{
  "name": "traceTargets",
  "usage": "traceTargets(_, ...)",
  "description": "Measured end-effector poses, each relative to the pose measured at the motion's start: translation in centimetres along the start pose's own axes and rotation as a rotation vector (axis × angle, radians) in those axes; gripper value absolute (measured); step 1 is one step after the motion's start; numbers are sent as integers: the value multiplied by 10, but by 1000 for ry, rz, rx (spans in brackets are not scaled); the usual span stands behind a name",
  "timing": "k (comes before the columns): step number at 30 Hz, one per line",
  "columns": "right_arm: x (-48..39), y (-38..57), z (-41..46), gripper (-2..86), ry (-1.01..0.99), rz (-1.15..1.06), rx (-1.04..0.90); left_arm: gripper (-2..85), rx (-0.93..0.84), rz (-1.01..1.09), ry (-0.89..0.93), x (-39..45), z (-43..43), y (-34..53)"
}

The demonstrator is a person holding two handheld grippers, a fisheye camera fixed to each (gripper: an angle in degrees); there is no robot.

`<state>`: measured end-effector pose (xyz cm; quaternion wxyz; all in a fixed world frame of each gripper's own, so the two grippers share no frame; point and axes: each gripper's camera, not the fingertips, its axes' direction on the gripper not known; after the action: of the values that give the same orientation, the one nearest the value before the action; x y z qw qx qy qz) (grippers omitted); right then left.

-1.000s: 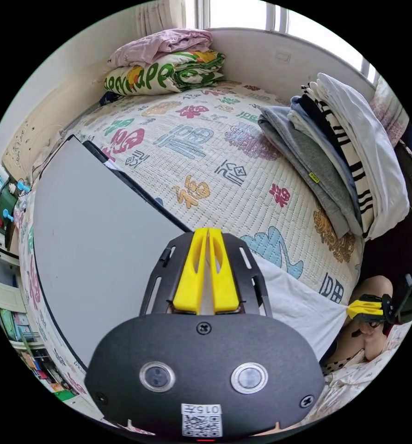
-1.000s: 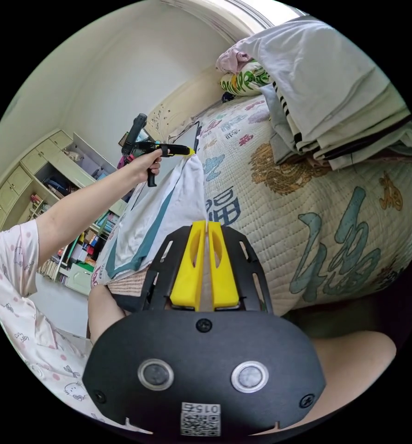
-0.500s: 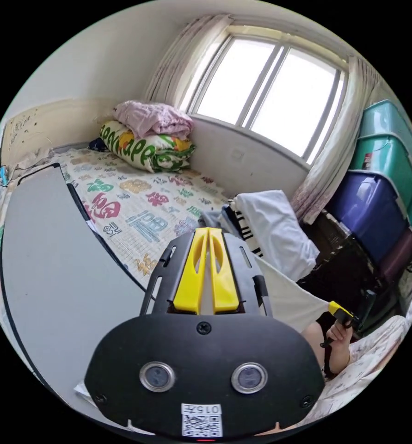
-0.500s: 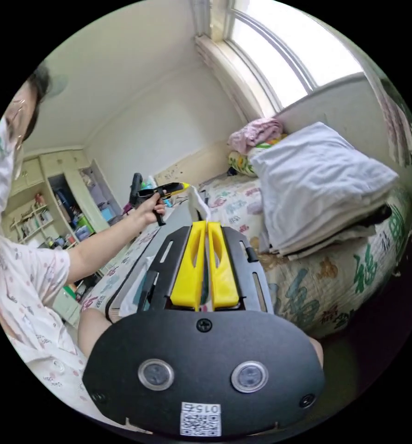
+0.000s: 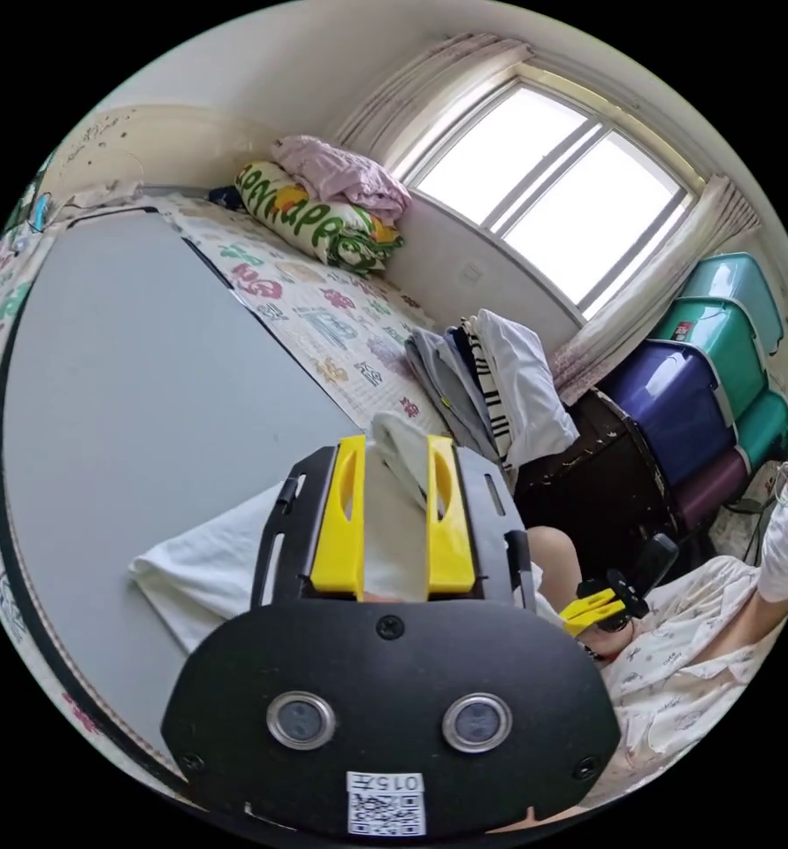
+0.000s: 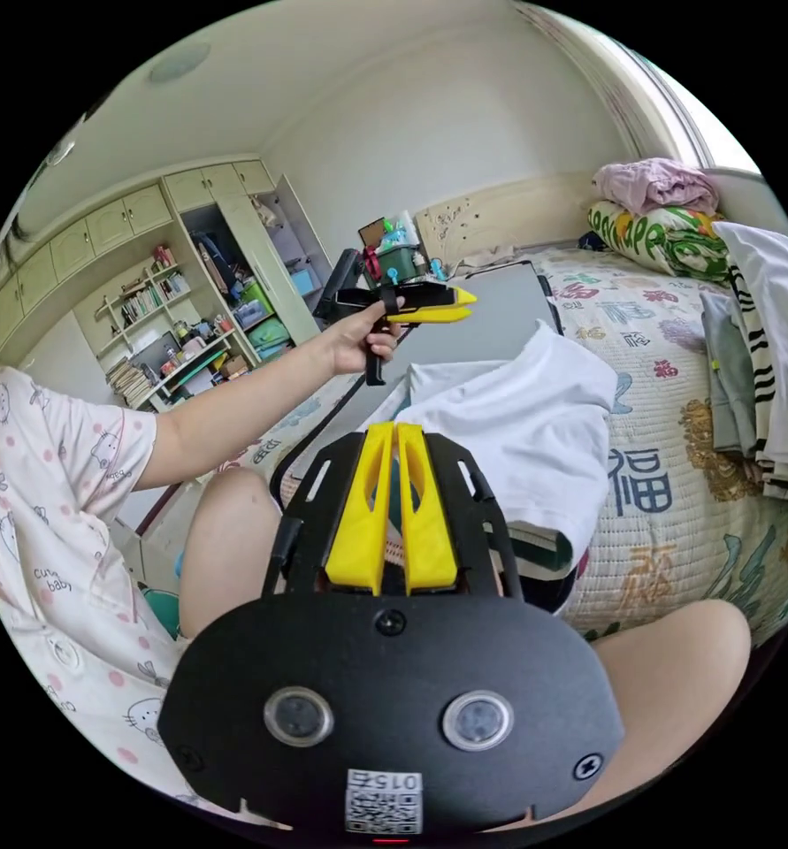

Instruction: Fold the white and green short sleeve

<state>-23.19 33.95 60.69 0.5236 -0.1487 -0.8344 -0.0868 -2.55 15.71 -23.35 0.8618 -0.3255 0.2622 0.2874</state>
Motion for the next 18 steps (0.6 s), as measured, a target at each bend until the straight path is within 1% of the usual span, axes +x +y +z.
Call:
traceTargets(2,10,16,1,-1,24,-20,-35,141,-15,-46,12,3,37,-26)
traceTargets(4,20,28,-3,-1,29,-23,-36,150,14,-132,1,-7,59,-42)
traceTargets(7,41,49,-13,-1,15,-10,-31,153,23,-259,34,-21,88,-71)
traceTargets(12,73,81,-27,-1,-21,-8,-20,137,8,-237,-40,16,125,-143)
traceTargets(13,80,87,-32,-1,-24,-11,-14,118,-6,-234,-34,25,137,-162)
traceTargets(16,99,103,-46,-1,-24,-12,1,19,-85,-238,-30,49,167,-198)
traceTargets(18,109,112,-57,-1,-15,-22,9,8,-44,-224,-47,69,163,-212)
